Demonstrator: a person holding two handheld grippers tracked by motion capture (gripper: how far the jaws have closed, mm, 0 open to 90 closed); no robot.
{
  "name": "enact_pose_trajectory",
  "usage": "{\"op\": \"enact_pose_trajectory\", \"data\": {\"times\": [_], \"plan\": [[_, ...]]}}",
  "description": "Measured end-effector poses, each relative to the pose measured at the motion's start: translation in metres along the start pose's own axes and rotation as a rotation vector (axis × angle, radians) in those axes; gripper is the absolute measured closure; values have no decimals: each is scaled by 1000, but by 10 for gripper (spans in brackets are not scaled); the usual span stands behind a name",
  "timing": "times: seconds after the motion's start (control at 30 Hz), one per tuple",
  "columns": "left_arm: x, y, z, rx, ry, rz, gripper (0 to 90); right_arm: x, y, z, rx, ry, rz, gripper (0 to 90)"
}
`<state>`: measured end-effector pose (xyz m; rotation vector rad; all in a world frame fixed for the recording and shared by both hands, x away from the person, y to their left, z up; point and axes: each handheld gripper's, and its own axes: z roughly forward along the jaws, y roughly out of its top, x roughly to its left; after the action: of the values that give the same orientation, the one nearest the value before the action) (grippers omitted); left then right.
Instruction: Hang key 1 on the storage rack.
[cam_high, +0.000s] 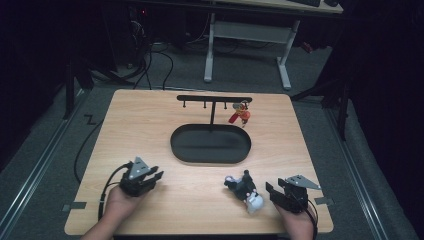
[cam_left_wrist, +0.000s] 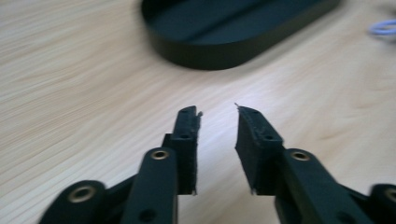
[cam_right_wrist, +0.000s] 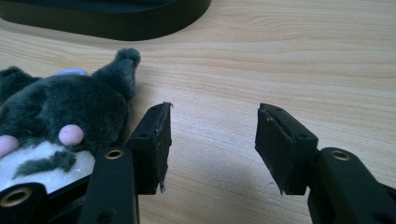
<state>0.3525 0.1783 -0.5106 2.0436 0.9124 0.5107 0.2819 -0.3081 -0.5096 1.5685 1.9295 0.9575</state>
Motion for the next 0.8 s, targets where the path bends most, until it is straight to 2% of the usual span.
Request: {"op": "enact_pose_trajectory", "data": {"times": [0.03, 0.07, 0.13, 0.17, 0.23, 0.27, 0.33, 0.4, 0.43, 0.53, 0.6, 0.7, 0.8], "plan": [[9, -6, 1, 22, 19, -11, 598, 0, 0, 2, 7, -11, 1, 460], [9, -6, 1, 22, 19, -11, 559, 0, 0, 2, 7, -11, 1, 460], [13, -8, 3, 34, 28, -8, 527, 1, 0, 3, 7, -14, 1, 460], [14, -8, 4, 32, 29, -18, 503, 2, 1, 5, 12, -18, -2, 460], [17, -9, 6, 19, 8, -63, 478, 5, 1, 7, 17, -22, -14, 458], [17, -8, 7, 20, 6, -64, 471, 7, 1, 8, 24, -24, -25, 457], [17, -8, 9, 21, 15, -50, 445, 11, 2, 10, 38, -34, -51, 459], [17, -8, 10, 27, -1, -43, 433, 14, 3, 10, 46, -35, -52, 465], [16, -9, 10, 24, -5, -39, 425, 17, 5, 11, 67, -30, -58, 473], [16, -9, 11, 27, -10, -32, 417, 21, 10, 10, 109, -52, -81, 484], [15, -9, 10, 14, -24, -43, 420, 23, 12, 10, 134, -69, -85, 501], [13, -7, 8, 7, -42, -29, 429, 24, 15, 7, 194, -92, -97, 532], [11, -6, 9, 11, -43, -11, 431, 25, 20, 5, 244, -81, -103, 523]]}}
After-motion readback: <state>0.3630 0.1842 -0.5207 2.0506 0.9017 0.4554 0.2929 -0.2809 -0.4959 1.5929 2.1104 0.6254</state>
